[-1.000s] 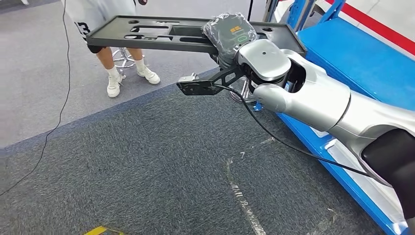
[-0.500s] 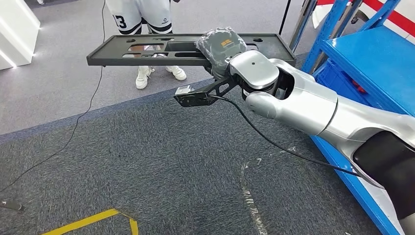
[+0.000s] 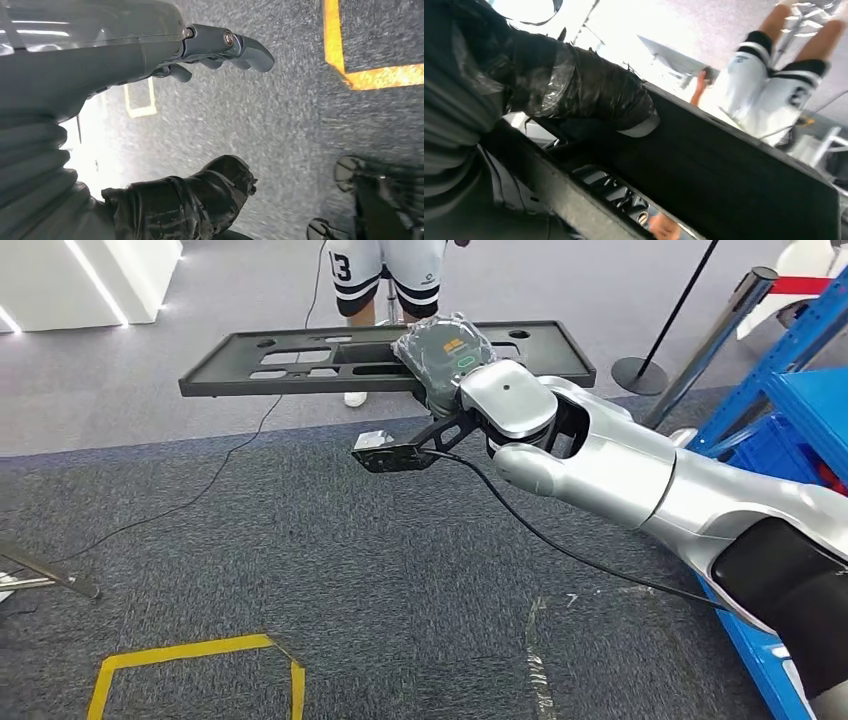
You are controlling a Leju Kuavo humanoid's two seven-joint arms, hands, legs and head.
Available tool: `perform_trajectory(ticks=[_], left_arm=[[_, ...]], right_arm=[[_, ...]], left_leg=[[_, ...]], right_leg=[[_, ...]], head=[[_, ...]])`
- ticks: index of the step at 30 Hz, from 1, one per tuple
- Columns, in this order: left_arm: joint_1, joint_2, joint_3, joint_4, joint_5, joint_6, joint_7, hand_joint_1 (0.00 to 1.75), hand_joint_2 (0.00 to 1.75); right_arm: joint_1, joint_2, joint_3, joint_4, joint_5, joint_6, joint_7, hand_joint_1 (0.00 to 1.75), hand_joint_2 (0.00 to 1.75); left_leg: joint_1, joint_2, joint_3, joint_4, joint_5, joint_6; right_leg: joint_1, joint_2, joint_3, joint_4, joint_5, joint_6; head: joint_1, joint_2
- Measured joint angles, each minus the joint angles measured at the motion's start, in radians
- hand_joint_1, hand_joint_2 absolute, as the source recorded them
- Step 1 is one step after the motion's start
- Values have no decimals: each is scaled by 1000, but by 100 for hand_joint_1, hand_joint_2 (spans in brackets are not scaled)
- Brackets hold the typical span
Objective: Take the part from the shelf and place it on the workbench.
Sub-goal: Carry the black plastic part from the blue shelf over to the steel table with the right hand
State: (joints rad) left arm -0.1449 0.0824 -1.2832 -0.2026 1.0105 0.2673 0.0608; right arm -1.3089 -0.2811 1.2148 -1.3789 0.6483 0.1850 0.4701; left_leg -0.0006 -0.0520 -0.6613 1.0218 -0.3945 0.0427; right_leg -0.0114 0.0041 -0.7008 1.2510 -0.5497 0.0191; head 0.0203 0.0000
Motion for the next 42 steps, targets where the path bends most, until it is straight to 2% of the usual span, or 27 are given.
perform_trajectory(ticks=[1, 3, 5, 6, 7, 9, 11, 13, 14, 15, 17, 19, 20, 22, 24, 26, 28, 29, 30, 32, 34, 35, 36, 37, 39, 40, 42], left_arm=[[0, 0, 0, 0, 5, -1, -4, 0, 175], [1, -1, 2, 0, 17, 1, -6, 0, 175], [3, -1, 4, 0, 27, 7, -5, 0, 175], [6, -1, 6, 0, 30, 10, -4, 0, 175], [9, -1, 6, 0, 31, 10, -4, 0, 175], [13, -3, 7, 0, 31, 10, 0, 0, 175], [11, -6, 8, 0, 28, 11, 6, 0, 175], [9, -8, 10, 0, 29, 16, 11, 0, 175], [9, -10, 11, 0, 31, 20, 11, 0, 175], [9, -10, 12, 0, 32, 23, 9, 0, 175], [8, -11, 15, 0, 31, 28, 4, 0, 175], [4, -11, 19, 0, 30, 29, 3, 0, 175], [2, -10, 22, 0, 30, 30, 3, 0, 175], [2, -10, 27, 0, 31, 32, 8, 0, 175], [3, -10, 29, 0, 30, 36, 19, 0, 175], [3, -10, 29, 0, 28, 39, 29, 0, 175], [3, -10, 29, 0, 27, 40, 33, 0, 175], [4, -10, 29, 0, 27, 40, 34, 0, 175], [5, -10, 29, 0, 27, 40, 36, 0, 175], [7, -10, 29, 0, 28, 40, 39, 0, 175], [9, -9, 30, 0, 31, 41, 41, 0, 175], [11, -9, 31, 0, 34, 43, 42, 0, 175], [15, -8, 32, 0, 39, 46, 43, 0, 175], [19, -9, 34, 0, 45, 48, 46, 0, 175], [23, -11, 38, 0, 56, 52, 50, 0, 175], [23, -12, 40, 0, 59, 53, 49, 0, 175], [20, -12, 47, 0, 61, 54, 44, 0, 175]], right_arm=[[3, 0, 1, 1, 4, -1, -1, 175, 175], [3, -1, 1, 3, 8, -4, -2, 175, 175], [3, 0, 1, 4, 9, -6, -3, 175, 175], [3, 0, 0, 4, 9, -5, -3, 175, 175], [3, 1, 0, 4, 9, -4, -3, 175, 175], [0, 4, 0, 5, 9, -2, -2, 175, 175], [-3, 4, 0, 6, 9, 0, -1, 175, 175], [-2, 4, 1, 7, 9, 1, -1, 175, 175], [-2, 5, 1, 7, 9, 2, -1, 175, 175], [-1, 5, 1, 7, 9, 2, -1, 175, 175], [-3, 5, 1, 7, 10, 3, -1, 175, 175], [-5, 5, 0, 8, 10, 3, -1, 175, 175], [-5, 5, 0, 8, 10, 3, -1, 175, 175], [-3, 7, 1, 9, 14, 1, -3, 175, 175], [-4, 9, 0, 10, 27, -6, -7, 175, 175], [-3, 9, 0, 11, 41, -15, -10, 175, 175], [5, 9, 1, 13, 45, -19, -11, 175, 175], [10, 9, 1, 14, 46, -20, -11, 175, 175], [12, 9, 1, 15, 46, -20, -11, 175, 175], [13, 9, 1, 16, 46, -21, -11, 175, 175], [14, 10, 0, 17, 46, -23, -13, 175, 175], [15, 11, 0, 18, 46, -24, -15, 175, 175], [16, 13, 0, 19, 46, -24, -16, 175, 175], [17, 16, 0, 20, 47, -24, -18, 175, 175], [16, 20, 1, 23, 51, -25, -22, 175, 175], [15, 22, 1, 24, 55, -26, -24, 175, 175], [16, 26, 2, 26, 60, -29, -31, 175, 175]], left_leg=[[1, -14, -1, 5, -3, -3], [1, -38, -9, 18, -8, -12], [4, -59, -17, 21, -5, -22], [6, -68, -20, 18, -2, -27], [6, -63, -23, 21, -4, -33], [4, -19, -46, 71, -35, -43], [7, 30, -100, 187, -91, -52], [9, 44, -143, 277, -118, -54], [10, 46, -140, 273, -106, -53], [8, 50, -117, 232, -80, -49], [-4, 88, -42, 95, -28, -35], [-22, 120, 0, 15, -13, -22], [-28, 119, 3, 8, -16, -17], [-26, 95, 7, -6, -11, -8], [-18, 75, 20, -23, -3, 2], [-13, 56, 24, -29, -1, 8], [-10, 30, 24, -27, -2, 9], [-7, 14, 24, -24, -4, 8], [-3, -2, 24, -19, -6, 4], [2, -31, 17, 0, -15, -7], [6, -55, -1, 20, -21, -21], [8, -68, -9, 23, -20, -27], [12, -81, -14, 22, -16, -33], [13, -77, -18, 24, -17, -38], [11, -29, -41, 72, -43, -47], [10, 7, -65, 123, -68, -51], [12, 41, -126, 246, -114, -54]], right_leg=[[-4, 12, 24, -67, 40, 0], [-11, 48, 69, -172, 83, 1], [-9, 60, 83, -197, 85, -3], [-9, 48, 84, -199, 87, -9], [-8, 36, 88, -203, 88, -15], [-9, 13, 95, -213, 92, -29], [-4, -7, 99, -216, 92, -37], [0, -29, 101, -216, 89, -40], [2, -39, 103, -216, 88, -40], [3, -50, 106, -216, 85, -40], [6, -71, 113, -216, 79, -37], [9, -92, 117, -218, 73, -31], [11, -102, 118, -220, 72, -27], [10, -110, 124, -221, 65, -18], [9, -67, 108, -175, 33, -10], [7, -16, 48, -52, -21, -6], [3, -5, -9, 47, -45, -2], [-1, -4, -15, 46, -30, 1], [-6, -1, -1, 6, 2, 4], [-20, 39, 50, -120, 69, 14], [-27, 80, 78, -186, 86, 16], [-25, 84, 80, -190, 81, 13], [-24, 71, 80, -191, 82, 5], [-22, 57, 84, -195, 84, -1], [-21, 31, 94, -205, 87, -15], [-18, 19, 98, -208, 86, -20], [-9, -6, 102, -208, 84, -26]], head=[[0, 0], [-1, 0], [-2, 0], [-1, 0], [-2, 0], [-6, 0], [-10, 0], [-10, 0], [-10, 0], [-10, 0], [-10, 0], [-9, 0], [-9, 0], [-8, 0], [-7, 0], [-6, 0], [-6, 0], [-6, 0], [-6, 0], [-4, 0], [-4, 0], [-4, 0], [-4, 0], [-4, 0], [-10, 0], [-13, 0], [-16, 0]])
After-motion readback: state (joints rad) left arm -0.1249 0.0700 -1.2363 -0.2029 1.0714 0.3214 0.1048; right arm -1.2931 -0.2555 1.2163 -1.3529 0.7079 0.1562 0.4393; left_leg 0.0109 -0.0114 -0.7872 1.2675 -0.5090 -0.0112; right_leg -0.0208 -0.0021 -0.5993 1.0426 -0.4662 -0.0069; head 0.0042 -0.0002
